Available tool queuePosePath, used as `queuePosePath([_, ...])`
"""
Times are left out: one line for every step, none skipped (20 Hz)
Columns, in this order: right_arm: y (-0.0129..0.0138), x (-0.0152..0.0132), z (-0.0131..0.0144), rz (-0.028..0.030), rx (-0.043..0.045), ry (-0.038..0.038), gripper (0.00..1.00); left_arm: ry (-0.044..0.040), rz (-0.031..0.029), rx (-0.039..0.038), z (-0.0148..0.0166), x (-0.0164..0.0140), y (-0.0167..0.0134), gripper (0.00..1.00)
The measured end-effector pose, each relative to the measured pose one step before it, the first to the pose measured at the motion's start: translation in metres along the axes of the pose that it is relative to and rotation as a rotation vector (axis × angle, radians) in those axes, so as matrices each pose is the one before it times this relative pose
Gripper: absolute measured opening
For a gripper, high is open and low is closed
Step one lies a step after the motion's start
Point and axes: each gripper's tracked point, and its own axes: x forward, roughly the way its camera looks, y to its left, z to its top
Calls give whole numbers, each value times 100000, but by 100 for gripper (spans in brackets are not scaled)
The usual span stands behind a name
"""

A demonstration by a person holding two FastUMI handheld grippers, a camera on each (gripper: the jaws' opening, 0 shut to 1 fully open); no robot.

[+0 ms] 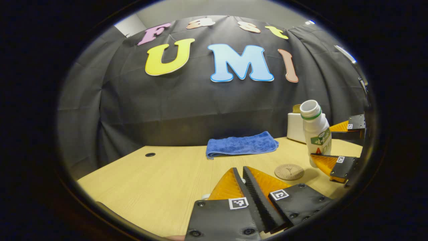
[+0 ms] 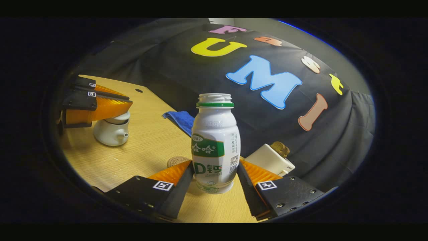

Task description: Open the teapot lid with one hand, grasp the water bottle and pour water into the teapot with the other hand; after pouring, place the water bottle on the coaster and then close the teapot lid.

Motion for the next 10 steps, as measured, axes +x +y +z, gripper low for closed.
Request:
queuePosePath([-127, 27, -54, -188, 70, -3, 75, -29, 274, 364, 19, 52, -20, 11])
queuePosePath([-31, -25, -72, 22, 88, -34, 77, 43, 198, -369, -89, 129, -30, 11])
queuePosePath([-74, -2, -58, 89, 282, -109, 77, 252, -1, -448, -63, 83, -49, 11])
queuePosePath([13, 36, -32, 135, 347, -183, 77, 91, 78, -385, -87, 25, 27, 11])
queuePosePath([-9, -5, 60, 70, 72, -189, 77, 114, 147, -129, -27, -43, 7, 12])
queuePosePath([41, 18, 99, 5, -206, -132, 77, 30, 100, -52, -41, 11, -63, 12])
queuePosePath([5, -10, 72, 139, -151, -193, 76, -22, 196, 51, -14, 41, -63, 12])
queuePosePath([-55, 35, -20, -53, -37, -146, 77, -83, 287, 93, 15, -79, 27, 14])
queuePosePath([-10, -82, 87, 23, 136, -302, 77, -96, 440, -99, 26, 66, -50, 13])
queuePosePath([21, 11, 62, -108, 212, -199, 77, -24, 183, 419, -57, 18, -14, 12])
